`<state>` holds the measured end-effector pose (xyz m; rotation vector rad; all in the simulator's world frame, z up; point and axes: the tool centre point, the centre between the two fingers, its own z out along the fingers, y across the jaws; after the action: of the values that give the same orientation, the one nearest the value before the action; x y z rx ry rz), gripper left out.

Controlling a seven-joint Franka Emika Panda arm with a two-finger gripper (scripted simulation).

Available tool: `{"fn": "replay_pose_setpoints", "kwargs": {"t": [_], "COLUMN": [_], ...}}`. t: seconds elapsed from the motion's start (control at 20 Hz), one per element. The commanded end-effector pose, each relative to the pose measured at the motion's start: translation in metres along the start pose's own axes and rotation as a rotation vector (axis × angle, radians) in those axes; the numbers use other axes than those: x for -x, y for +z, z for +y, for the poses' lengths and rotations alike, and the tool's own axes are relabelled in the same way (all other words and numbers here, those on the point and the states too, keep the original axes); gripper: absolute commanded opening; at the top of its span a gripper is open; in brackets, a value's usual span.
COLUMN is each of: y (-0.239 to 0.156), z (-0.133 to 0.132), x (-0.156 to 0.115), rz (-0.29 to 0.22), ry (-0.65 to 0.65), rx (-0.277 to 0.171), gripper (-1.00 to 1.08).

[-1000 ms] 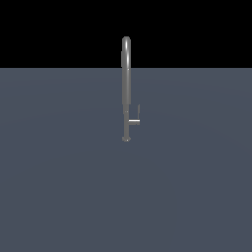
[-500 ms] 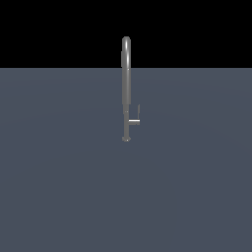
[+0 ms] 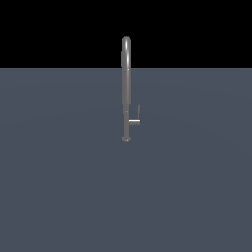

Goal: Turn on the faucet by rotating a designated handle.

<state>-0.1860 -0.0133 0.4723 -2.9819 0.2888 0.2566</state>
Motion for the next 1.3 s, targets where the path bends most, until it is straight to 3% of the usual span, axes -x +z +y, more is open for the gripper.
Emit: {"fn": "replay_pose_setpoints", "kwargs": {"t": [0.0, 1.25], "y": [0.002, 0.056], "z": [-0.002, -0.003], "x": [-0.015, -0.166], "rz": [-0.035, -0.412], "ry": [0.034, 0.39], "rx": [-0.034, -0.402], "gripper": [-1.0, -1.0]}}
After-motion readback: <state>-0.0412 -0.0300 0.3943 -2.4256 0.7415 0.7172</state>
